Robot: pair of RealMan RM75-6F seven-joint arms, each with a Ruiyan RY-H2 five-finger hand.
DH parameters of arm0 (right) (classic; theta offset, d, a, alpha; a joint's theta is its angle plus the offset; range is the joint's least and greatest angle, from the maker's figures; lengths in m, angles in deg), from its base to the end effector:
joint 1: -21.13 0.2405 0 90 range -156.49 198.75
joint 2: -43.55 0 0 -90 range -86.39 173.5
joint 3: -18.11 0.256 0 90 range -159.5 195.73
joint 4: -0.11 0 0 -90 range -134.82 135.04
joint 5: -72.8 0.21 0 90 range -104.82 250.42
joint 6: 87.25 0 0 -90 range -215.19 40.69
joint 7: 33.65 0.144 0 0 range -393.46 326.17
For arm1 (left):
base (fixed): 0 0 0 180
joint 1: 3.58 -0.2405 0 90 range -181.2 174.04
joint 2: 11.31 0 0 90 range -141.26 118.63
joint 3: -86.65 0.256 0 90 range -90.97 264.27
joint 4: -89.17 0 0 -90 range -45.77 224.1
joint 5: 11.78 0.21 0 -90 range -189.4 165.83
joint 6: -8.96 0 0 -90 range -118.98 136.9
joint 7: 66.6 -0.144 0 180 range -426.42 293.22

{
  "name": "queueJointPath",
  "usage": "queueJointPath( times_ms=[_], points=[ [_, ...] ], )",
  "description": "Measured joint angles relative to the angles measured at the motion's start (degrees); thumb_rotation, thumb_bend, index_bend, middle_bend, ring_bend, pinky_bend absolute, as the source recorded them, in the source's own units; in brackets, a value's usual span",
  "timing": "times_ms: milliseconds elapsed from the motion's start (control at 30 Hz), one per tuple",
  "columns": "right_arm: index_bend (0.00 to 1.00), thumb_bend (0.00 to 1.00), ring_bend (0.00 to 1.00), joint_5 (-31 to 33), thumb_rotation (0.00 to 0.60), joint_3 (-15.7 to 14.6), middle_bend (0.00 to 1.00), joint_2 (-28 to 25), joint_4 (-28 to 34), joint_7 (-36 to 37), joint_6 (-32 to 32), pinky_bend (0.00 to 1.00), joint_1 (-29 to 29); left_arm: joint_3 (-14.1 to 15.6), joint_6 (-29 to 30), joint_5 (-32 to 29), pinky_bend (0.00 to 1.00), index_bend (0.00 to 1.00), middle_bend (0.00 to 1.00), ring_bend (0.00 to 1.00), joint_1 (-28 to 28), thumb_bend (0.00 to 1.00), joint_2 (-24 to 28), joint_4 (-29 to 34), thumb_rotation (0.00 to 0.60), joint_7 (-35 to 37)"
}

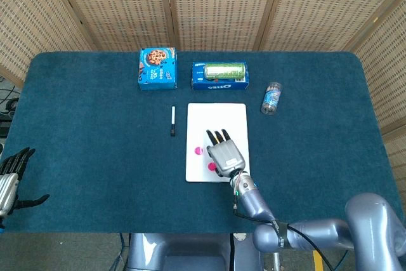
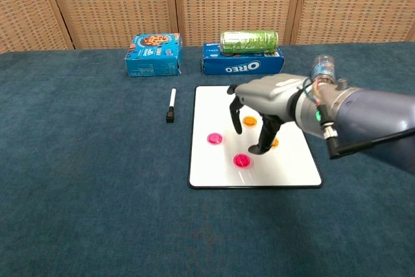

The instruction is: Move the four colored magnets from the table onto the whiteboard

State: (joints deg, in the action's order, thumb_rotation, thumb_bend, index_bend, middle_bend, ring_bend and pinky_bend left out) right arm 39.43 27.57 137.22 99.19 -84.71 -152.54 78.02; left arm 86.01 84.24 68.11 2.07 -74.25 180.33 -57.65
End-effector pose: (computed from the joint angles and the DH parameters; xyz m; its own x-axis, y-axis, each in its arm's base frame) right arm -0.0672 -0.3184 -0.0479 0.6119 -0.3161 0.7250 -0.7803 -0.3910 0.4880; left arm -0.3415 0.1743 0.1472 0.2604 0.1844 0.9477 0.9515 0.1173 -0.2843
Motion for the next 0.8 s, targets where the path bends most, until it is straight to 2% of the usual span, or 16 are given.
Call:
queueJointPath(
  times_ms=[167,233,300,367,533,633,800],
  points=[
    [0.18,0.27,0.00,-10.76,0.600,-1.44,0.00,-8.91,6.92,7.64,-3.42,0.01,-5.32,0.15,1.24,0.82,0.00,0.00,0.00,0.00,-0.57,0.00,0.28,-0.15,0.600,1.19],
    [0.12,0.20,0.00,-15.97,0.600,-2.66,0.00,-12.20,8.35,12.95,-5.31,0.01,-8.62,0.25,2.05,1.32,0.00,0.00,0.00,0.00,-0.91,0.00,0.43,-0.10,0.600,1.52],
    [0.06,0.07,0.00,-20.26,0.600,-3.95,0.00,-14.53,8.71,18.29,-7.27,0.01,-11.82,0.36,2.92,1.80,0.00,0.00,0.00,0.00,-1.27,0.00,0.52,0.04,0.600,1.65],
    [0.02,0.01,0.00,-25.08,0.600,-5.58,0.00,-16.67,8.34,25.20,-9.97,0.01,-15.84,0.51,3.99,2.38,0.00,0.00,0.00,0.00,-1.75,0.00,0.59,0.25,0.600,1.64],
    [0.00,0.00,0.00,-34.85,0.600,-9.74,0.00,-20.37,4.94,42.20,-17.85,0.00,-26.97,0.95,6.19,3.23,0.00,0.00,0.00,0.00,-3.01,0.00,0.48,1.17,0.600,0.47],
    [0.00,0.00,0.00,-38.61,0.600,-12.06,0.00,-22.07,1.96,50.81,-22.64,0.00,-34.21,1.06,7.88,3.66,0.00,0.00,0.00,0.00,-3.79,0.00,0.36,1.73,0.600,-0.23],
    [0.00,0.00,0.00,-41.98,0.600,-14.75,0.00,-24.28,-1.82,59.45,-27.50,0.00,-42.79,0.93,11.04,4.45,0.00,0.00,0.00,0.00,-5.27,0.00,0.17,2.16,0.600,-0.73]
  ],
)
